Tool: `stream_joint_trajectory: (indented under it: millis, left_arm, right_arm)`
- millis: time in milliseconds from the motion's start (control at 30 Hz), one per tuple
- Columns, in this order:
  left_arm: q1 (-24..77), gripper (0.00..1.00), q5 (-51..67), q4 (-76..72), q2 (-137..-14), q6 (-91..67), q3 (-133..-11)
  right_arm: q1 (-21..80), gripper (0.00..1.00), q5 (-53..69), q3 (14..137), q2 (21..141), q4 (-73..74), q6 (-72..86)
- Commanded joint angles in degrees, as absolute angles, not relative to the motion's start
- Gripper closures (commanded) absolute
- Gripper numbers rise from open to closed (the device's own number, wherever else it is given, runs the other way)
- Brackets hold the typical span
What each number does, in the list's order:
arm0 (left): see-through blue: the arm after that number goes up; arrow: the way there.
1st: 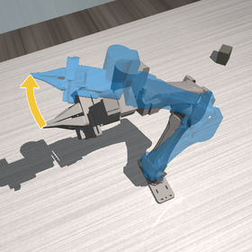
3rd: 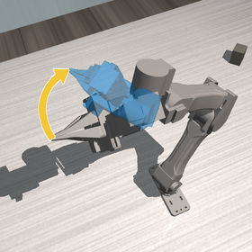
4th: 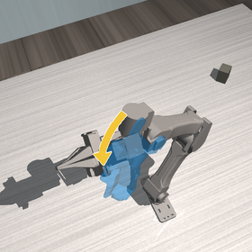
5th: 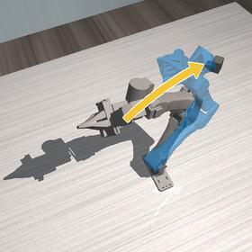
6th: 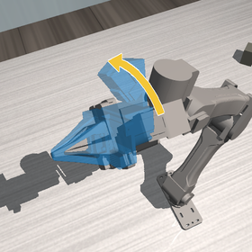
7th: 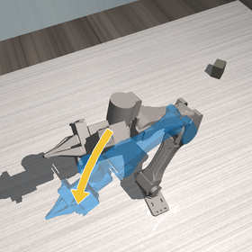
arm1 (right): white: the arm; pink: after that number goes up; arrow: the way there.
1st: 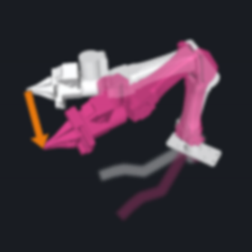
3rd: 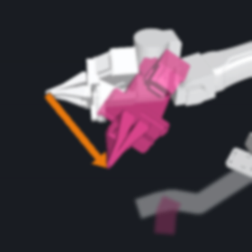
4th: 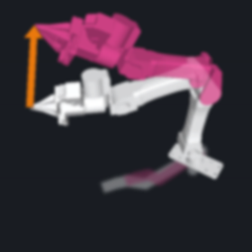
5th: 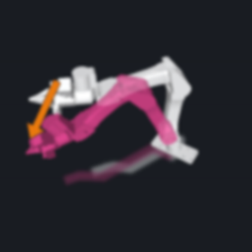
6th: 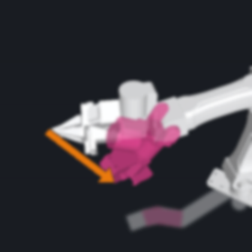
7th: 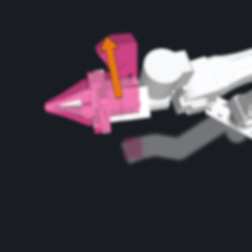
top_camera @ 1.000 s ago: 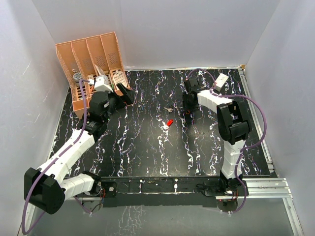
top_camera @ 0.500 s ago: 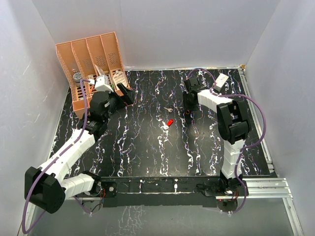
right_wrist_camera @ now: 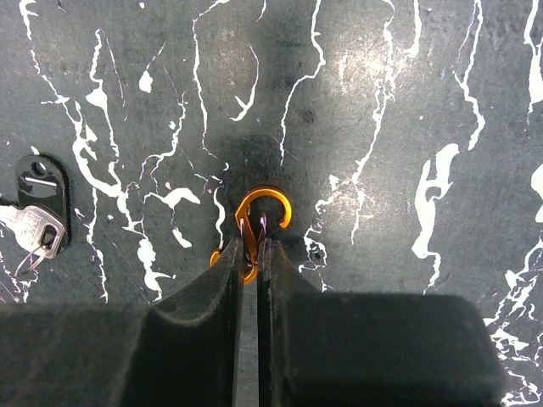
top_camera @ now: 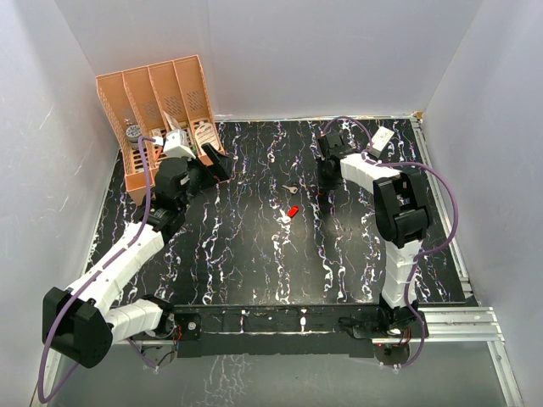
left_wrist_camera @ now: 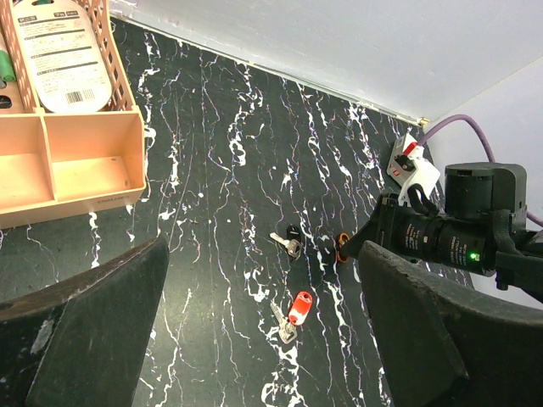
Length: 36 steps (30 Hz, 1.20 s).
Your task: Put the keys on the keyring
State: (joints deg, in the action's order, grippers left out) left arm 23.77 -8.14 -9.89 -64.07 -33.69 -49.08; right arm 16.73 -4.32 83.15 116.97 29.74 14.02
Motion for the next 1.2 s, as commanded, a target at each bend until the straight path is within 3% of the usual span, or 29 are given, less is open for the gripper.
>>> stream_joint_trajectory:
  millis: [0, 667, 933, 1167]
  left_arm:
    - [23.55, 0.08, -8.60, -10.99, -63.61, -33.73, -49.93]
    - [23.56, 0.11, -2.85, -15.43, -69.82, -32.98, -49.99]
    - [23.61, 0.17, 3.37, -13.60, -75.94, -31.73, -53.68]
    - [23.64, 0.17, 1.95, -12.33, -73.29, -31.49, -53.50]
  right_arm:
    - [16.43, 1.00, -4.66, 85.25, 118.03, 28.65, 14.33]
    - [16.67, 1.00, -4.16, 71.59, 100.32, 10.94, 14.90]
    - [21.34, 1.00, -7.73, 72.91, 100.61, 11.80, 12.73]
    - [25.95, 1.00, -15.15, 74.04, 101.64, 12.24, 10.36]
